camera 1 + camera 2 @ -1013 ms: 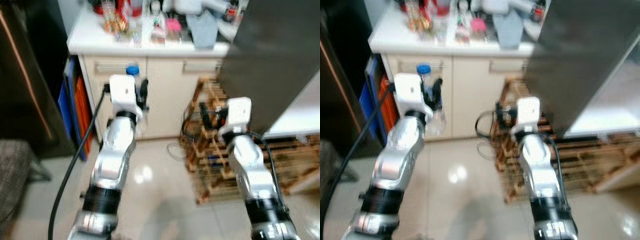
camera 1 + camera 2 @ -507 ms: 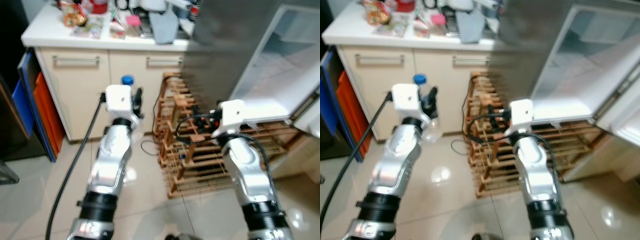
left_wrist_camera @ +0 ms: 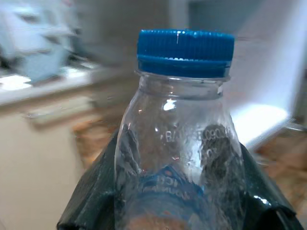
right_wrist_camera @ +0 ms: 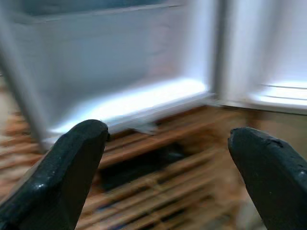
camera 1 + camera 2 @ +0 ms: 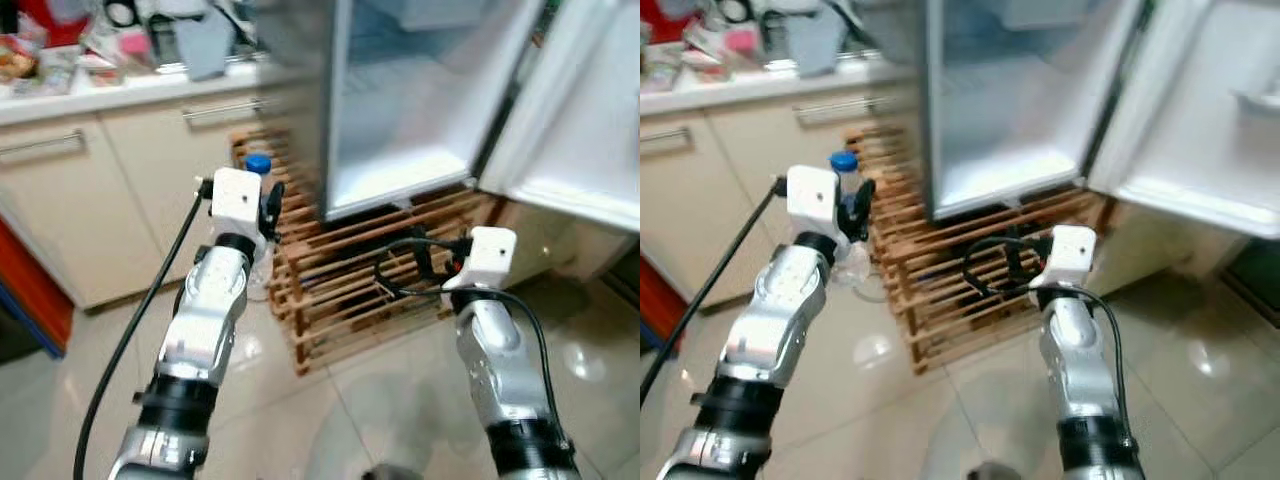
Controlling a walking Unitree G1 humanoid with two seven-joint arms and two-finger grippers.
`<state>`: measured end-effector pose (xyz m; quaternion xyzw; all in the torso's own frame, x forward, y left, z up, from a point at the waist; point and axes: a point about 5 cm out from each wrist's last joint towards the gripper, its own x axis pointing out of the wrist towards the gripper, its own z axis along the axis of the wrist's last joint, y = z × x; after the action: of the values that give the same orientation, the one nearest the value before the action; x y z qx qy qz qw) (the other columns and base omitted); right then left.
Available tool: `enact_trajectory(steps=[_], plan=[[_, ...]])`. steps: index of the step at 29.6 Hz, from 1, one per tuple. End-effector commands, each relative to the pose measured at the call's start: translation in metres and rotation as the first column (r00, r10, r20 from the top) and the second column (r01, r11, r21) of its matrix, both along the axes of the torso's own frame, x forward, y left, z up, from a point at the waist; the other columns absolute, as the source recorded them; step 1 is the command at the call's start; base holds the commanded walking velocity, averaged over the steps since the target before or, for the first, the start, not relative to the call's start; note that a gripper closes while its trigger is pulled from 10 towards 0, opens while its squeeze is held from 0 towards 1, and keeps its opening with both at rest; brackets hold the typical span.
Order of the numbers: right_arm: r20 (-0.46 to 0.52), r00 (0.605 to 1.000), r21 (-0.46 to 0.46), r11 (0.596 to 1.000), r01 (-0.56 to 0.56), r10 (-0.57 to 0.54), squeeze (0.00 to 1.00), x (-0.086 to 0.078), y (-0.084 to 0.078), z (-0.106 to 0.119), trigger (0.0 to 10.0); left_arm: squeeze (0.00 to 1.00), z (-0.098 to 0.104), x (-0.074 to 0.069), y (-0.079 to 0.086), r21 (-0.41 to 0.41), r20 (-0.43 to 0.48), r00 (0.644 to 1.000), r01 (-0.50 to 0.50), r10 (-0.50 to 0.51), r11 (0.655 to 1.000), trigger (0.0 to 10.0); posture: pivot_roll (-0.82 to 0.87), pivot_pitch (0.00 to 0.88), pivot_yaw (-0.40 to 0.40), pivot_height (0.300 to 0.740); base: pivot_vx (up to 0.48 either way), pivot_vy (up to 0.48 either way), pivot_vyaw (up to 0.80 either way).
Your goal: Restocking fridge
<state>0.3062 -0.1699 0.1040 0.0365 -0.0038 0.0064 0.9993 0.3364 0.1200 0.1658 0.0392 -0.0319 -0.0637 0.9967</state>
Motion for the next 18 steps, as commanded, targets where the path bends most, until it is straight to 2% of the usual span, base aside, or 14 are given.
enact_trajectory(steps=[1,4,7,8,14,18], plan=[[0.023,1.000,-0.017,1.000,0.012,-0.011,0.16,0.002,-0.002,0.005,10.0,0.00,0.003,0.002,-0.007,-0.023,0.025,0.998,0.050,-0.049,0.998,10.0,-0.09,0.000,0.037,0.740,0.000,0.000,-0.77],[0.031,1.000,-0.044,0.999,-0.001,0.002,0.16,0.003,-0.002,0.007,10.0,0.00,-0.002,0.004,-0.011,-0.068,0.016,0.997,0.075,-0.074,0.995,10.0,-0.10,0.000,0.019,0.740,0.000,0.000,-0.77],[0.028,0.999,-0.073,0.997,-0.016,0.018,0.16,0.003,-0.002,0.006,10.0,0.00,-0.014,0.007,-0.009,-0.199,-0.043,0.998,0.036,-0.046,0.979,10.0,-0.08,0.000,-0.006,0.740,0.212,0.000,-0.26],[0.026,0.999,-0.086,0.996,-0.026,0.028,0.15,0.004,0.000,0.006,10.0,0.00,-0.016,0.007,-0.010,-0.217,-0.048,0.998,0.033,-0.044,0.976,10.0,-0.07,0.000,-0.014,0.740,0.345,0.000,0.00],[0.043,0.996,-0.100,0.992,-0.072,0.076,0.14,0.011,0.011,0.010,10.0,0.00,-0.014,0.007,-0.014,-0.188,0.004,0.997,0.078,-0.079,0.979,10.0,-0.07,0.000,-0.022,0.740,0.442,0.000,0.00],[0.060,0.992,-0.114,0.988,-0.102,0.110,0.14,0.013,0.018,0.014,10.0,0.00,-0.005,0.012,-0.017,-0.178,0.040,0.994,0.103,-0.098,0.979,10.0,-0.07,0.000,-0.019,0.740,0.480,0.000,0.00]])
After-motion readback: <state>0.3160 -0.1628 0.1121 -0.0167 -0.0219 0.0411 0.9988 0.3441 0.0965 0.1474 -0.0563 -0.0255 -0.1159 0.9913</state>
